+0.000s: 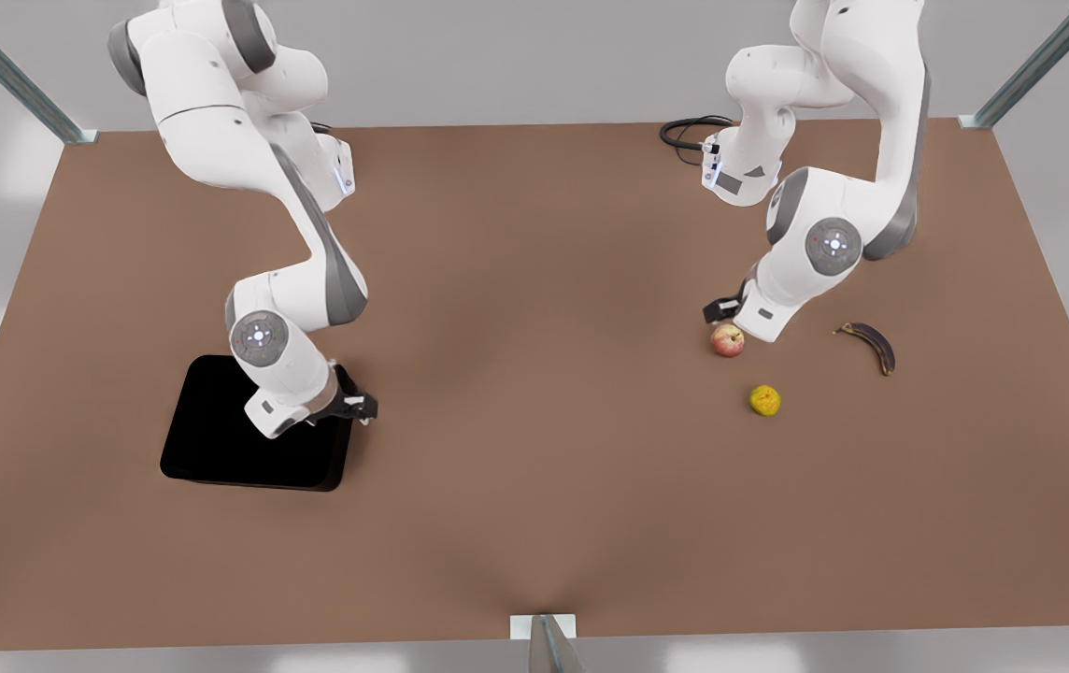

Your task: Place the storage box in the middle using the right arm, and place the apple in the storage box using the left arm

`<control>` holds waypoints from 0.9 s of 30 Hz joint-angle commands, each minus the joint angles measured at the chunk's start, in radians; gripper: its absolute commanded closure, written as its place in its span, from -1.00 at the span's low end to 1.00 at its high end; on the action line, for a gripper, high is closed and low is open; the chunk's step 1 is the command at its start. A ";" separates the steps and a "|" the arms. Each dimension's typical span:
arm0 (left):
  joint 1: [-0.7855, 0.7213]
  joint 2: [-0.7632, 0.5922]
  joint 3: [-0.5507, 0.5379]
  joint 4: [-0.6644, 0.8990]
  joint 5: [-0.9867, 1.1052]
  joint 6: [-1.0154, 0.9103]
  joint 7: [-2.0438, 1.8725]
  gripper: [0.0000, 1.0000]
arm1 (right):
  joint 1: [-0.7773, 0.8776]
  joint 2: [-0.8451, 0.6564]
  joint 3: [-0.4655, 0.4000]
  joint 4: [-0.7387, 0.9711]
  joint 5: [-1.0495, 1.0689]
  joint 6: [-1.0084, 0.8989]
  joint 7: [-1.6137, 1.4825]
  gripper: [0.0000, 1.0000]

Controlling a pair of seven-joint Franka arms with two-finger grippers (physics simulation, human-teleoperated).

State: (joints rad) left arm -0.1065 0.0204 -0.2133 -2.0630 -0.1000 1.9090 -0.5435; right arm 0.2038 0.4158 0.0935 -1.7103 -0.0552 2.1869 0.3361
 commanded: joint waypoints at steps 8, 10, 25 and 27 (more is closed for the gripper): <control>0.149 0.044 -0.009 -0.081 -0.020 0.099 0.160 -1.00 | -0.003 0.083 -0.006 -0.041 0.000 0.016 0.000 -1.00; 0.152 0.049 -0.009 -0.086 -0.017 0.101 0.162 -1.00 | 0.002 0.100 -0.014 -0.043 0.000 0.042 -0.002 -1.00; 0.163 0.105 -0.009 -0.278 -0.032 0.377 0.146 -1.00 | -0.004 0.136 -0.037 -0.160 -0.014 0.241 -0.034 -1.00; 0.160 0.092 -0.041 -0.286 -0.052 0.377 0.134 -1.00 | 0.000 0.146 -0.046 -0.157 -0.014 0.244 -0.029 -1.00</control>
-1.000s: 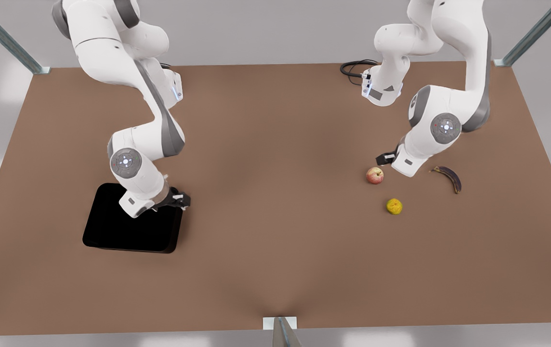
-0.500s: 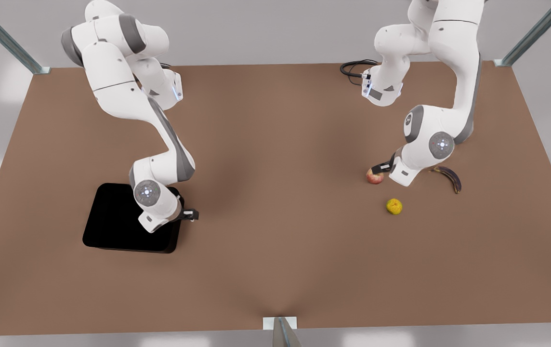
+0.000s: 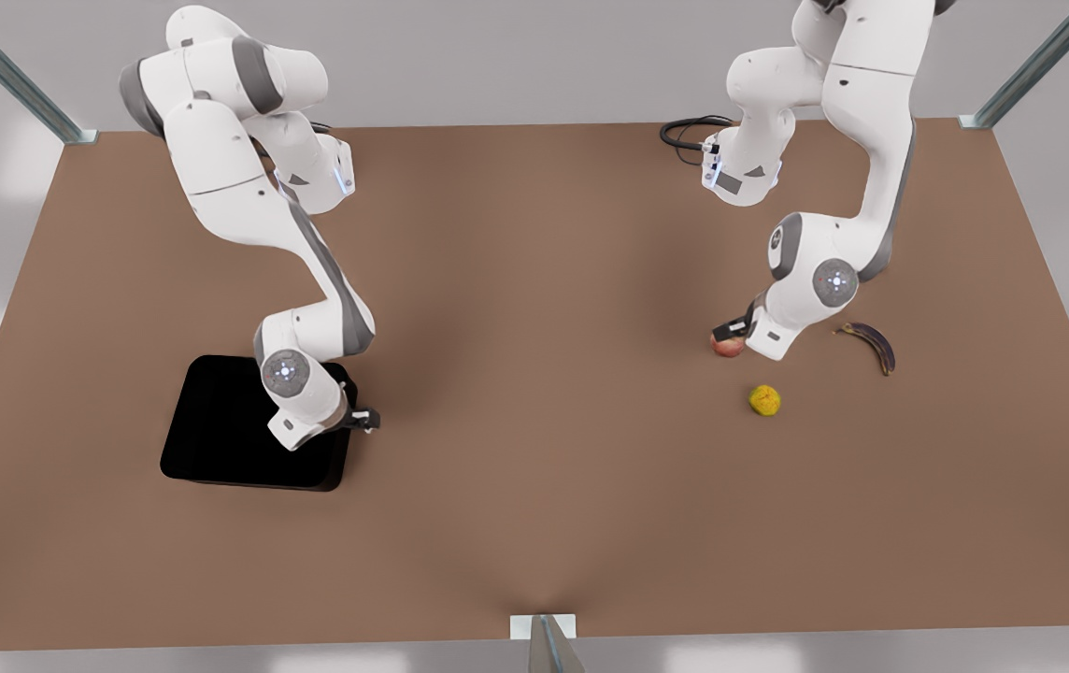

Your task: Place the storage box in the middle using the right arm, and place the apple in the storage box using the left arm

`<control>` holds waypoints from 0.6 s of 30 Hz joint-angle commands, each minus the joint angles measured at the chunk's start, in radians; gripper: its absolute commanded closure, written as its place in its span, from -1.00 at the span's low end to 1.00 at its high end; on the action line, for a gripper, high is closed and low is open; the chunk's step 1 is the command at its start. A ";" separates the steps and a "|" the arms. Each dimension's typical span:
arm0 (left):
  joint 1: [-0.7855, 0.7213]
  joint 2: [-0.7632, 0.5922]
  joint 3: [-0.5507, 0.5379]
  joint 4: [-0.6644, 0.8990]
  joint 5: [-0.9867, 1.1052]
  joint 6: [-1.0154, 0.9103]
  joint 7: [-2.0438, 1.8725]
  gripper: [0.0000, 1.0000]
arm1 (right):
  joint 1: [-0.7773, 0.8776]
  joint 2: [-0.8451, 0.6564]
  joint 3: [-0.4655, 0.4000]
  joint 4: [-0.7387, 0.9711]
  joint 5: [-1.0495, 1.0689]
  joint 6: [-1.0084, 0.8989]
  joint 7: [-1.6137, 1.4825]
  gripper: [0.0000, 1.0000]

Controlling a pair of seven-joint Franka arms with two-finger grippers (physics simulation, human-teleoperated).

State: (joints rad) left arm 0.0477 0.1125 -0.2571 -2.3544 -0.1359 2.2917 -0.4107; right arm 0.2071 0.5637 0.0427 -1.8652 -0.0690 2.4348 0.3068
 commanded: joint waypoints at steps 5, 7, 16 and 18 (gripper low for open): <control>0.006 0.004 -0.007 -0.036 -0.017 0.052 0.000 -1.00 | 0.005 0.027 -0.001 -0.005 0.000 0.026 -0.002 -1.00; 0.006 0.010 -0.008 -0.042 -0.017 0.063 0.001 -1.00 | 0.005 0.030 -0.007 -0.005 0.000 0.026 -0.003 -1.00; 0.017 0.049 -0.005 -0.080 -0.010 0.167 0.092 -0.99 | 0.008 0.038 -0.014 -0.002 -0.002 0.033 -0.006 0.57; 0.018 0.067 -0.004 -0.082 -0.010 0.181 0.093 -0.99 | 0.009 0.036 -0.014 0.001 -0.002 0.032 -0.006 0.57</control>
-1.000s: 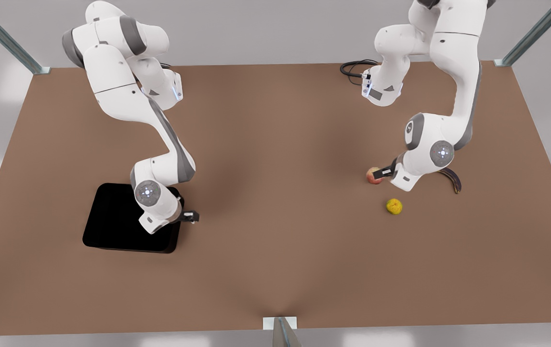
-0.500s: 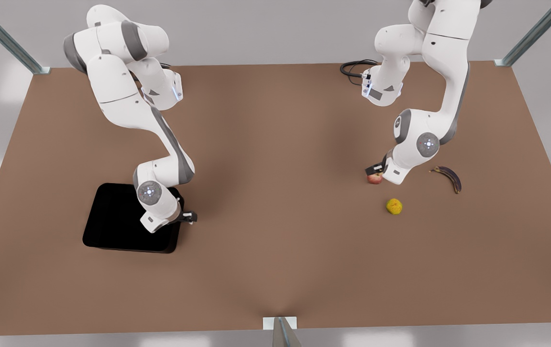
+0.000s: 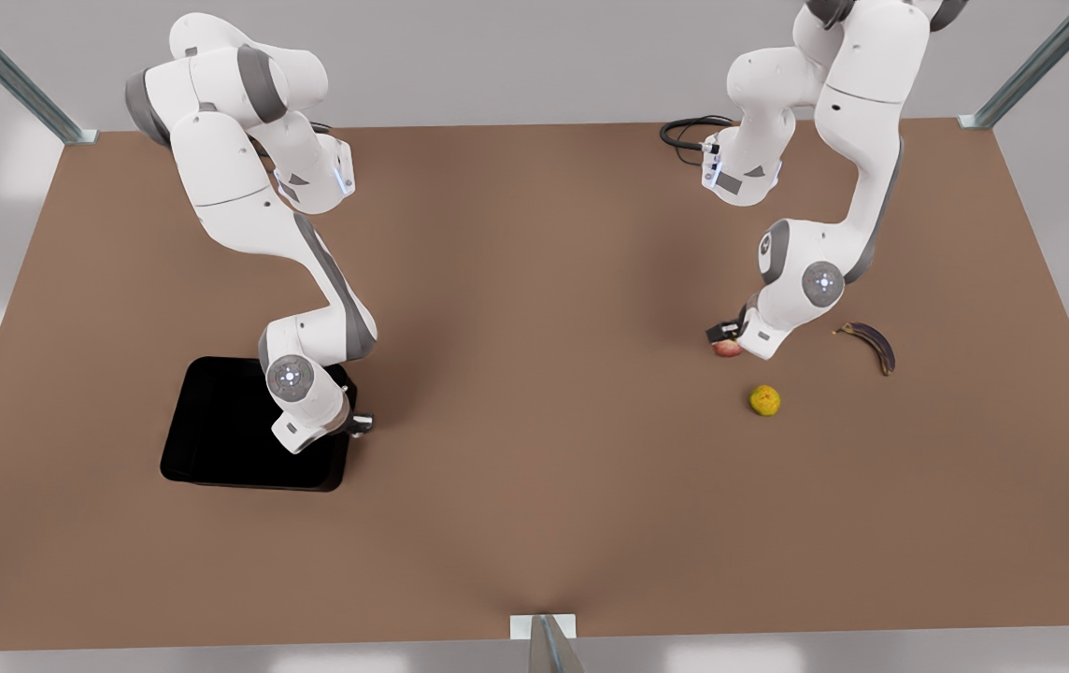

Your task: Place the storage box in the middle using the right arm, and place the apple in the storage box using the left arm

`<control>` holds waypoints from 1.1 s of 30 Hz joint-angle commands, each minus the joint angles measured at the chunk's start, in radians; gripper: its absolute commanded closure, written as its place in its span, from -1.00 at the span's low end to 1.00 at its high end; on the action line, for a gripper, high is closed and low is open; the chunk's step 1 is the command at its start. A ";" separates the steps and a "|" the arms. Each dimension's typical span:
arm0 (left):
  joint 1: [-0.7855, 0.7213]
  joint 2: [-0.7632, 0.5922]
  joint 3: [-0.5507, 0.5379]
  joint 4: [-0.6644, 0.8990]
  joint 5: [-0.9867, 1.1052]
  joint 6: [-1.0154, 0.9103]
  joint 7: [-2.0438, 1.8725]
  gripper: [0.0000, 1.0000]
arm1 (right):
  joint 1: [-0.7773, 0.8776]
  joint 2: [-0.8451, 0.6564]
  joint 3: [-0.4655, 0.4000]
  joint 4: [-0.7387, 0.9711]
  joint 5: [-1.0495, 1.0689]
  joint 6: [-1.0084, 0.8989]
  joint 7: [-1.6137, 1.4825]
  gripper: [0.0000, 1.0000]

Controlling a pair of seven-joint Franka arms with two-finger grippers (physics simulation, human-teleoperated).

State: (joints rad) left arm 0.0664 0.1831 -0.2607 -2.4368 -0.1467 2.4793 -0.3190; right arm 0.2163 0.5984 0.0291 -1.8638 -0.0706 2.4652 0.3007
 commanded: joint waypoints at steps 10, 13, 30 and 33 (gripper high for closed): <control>0.020 0.050 0.003 -0.005 0.010 0.069 0.008 -0.98 | 0.031 -0.071 0.000 0.005 0.002 -0.014 0.011 0.57; 0.018 0.065 0.003 -0.005 0.010 0.086 0.008 -0.98 | 0.081 -0.089 0.000 0.015 0.005 -0.009 0.050 0.57; 0.009 0.052 0.002 -0.073 0.010 0.144 0.006 -0.98 | 0.591 0.044 0.002 0.351 0.006 -0.009 0.589 0.57; 0.009 0.059 0.002 -0.077 0.010 0.153 0.006 -0.89 | 0.661 0.135 0.002 0.430 0.006 -0.003 0.676 0.57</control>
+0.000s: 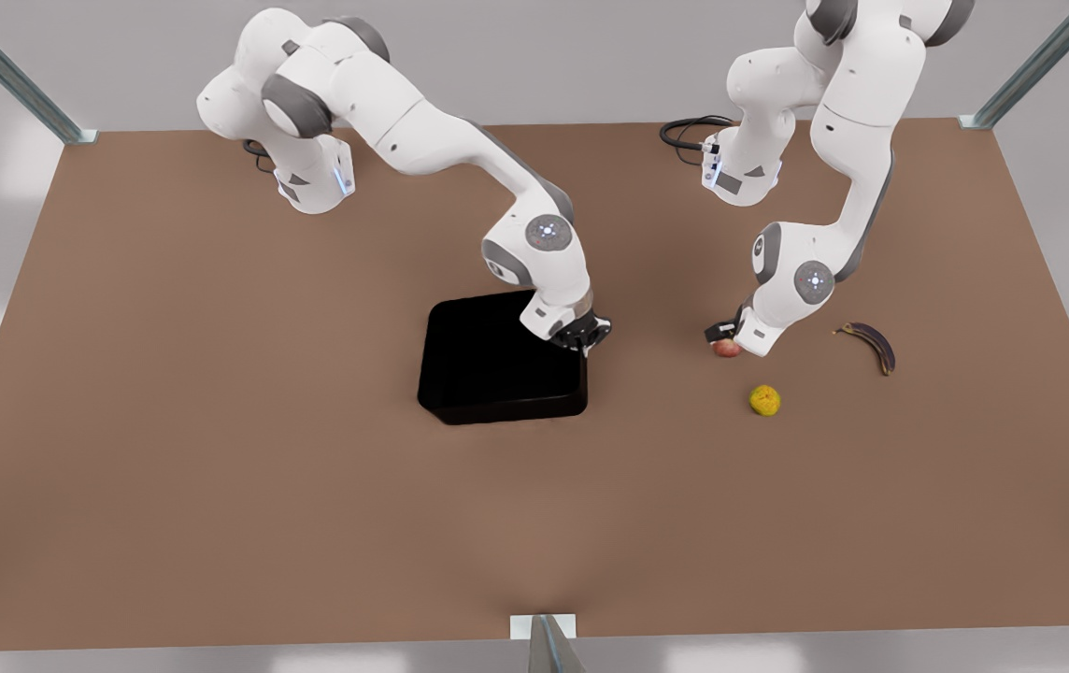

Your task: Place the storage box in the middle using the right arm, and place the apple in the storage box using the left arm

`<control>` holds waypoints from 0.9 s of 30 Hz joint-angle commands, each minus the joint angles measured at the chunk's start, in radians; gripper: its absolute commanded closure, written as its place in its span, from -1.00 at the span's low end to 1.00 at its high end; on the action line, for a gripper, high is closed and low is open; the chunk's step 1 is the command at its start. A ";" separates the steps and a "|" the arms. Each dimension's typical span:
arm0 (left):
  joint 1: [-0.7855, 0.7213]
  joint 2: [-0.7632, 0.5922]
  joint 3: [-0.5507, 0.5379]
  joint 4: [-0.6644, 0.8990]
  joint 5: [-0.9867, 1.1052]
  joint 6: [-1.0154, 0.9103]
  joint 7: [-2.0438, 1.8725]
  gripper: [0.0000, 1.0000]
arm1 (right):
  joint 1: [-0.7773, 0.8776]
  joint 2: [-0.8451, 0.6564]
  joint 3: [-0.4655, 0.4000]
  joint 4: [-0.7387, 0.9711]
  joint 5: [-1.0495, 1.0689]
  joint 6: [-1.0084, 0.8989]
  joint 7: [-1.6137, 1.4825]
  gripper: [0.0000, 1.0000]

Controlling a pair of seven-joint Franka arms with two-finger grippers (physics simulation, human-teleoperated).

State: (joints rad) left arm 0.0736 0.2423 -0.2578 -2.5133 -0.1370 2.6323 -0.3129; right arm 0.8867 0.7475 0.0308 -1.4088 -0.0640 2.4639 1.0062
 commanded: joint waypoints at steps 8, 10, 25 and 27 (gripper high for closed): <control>-0.003 0.017 0.000 0.010 -0.001 0.008 0.000 -0.58 | 0.029 0.069 -0.003 0.119 -0.010 0.004 0.018 -1.00; -0.003 0.015 0.000 0.010 -0.001 0.006 0.000 -0.57 | 0.029 0.066 -0.003 0.119 -0.031 0.004 0.018 -1.00; -0.002 0.005 -0.001 0.013 0.000 0.002 0.000 -0.46 | -0.755 -0.793 0.041 -0.228 0.122 -0.796 -0.918 -1.00; -0.002 -0.003 0.000 0.013 0.002 -0.005 0.000 -0.46 | -0.750 -0.795 0.015 -0.196 0.116 -0.801 -0.945 -1.00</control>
State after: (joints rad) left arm 0.0720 0.2372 -0.2590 -2.5004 -0.1224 2.6279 -0.3153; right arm -0.1756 -0.0477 0.0467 -1.6024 0.0522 1.6629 0.0652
